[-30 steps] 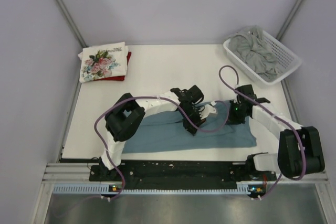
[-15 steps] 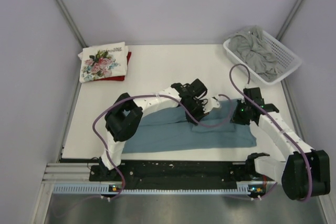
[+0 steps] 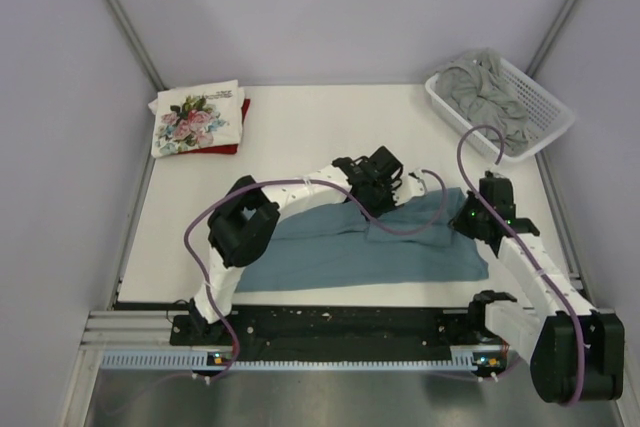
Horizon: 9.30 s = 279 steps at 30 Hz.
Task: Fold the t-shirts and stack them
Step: Fold the other side of the tshirt into a rectangle, then rotate the tshirt 90 degrees, then grab the bottom of the folded rectangular tshirt with both arms, then fold the folded rectangular tshirt in 1/3 of the way
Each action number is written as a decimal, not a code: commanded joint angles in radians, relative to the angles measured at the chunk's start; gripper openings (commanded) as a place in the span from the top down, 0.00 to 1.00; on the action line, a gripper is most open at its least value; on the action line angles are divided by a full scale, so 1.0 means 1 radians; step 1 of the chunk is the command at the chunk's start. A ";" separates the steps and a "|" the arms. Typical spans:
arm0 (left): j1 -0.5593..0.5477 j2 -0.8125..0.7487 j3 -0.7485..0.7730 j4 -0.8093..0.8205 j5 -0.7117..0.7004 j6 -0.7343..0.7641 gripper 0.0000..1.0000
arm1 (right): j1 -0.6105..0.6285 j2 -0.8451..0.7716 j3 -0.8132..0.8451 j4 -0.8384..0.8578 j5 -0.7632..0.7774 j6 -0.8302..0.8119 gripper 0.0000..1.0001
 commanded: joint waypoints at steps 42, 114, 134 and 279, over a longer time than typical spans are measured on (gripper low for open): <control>-0.012 -0.004 -0.098 -0.050 0.083 -0.036 0.72 | -0.236 0.138 -0.088 0.061 -0.112 0.094 1.00; 1.054 -0.553 -0.603 -0.233 -0.133 0.249 0.63 | 0.128 0.825 0.935 -0.244 0.176 -0.239 0.54; 1.063 -0.558 -0.752 -0.161 -0.088 0.349 0.51 | 0.116 1.231 1.206 -0.158 0.190 -0.310 0.89; 0.404 -0.535 -0.454 0.158 -0.127 0.318 1.00 | 0.687 0.377 0.313 0.501 -0.081 -1.097 1.00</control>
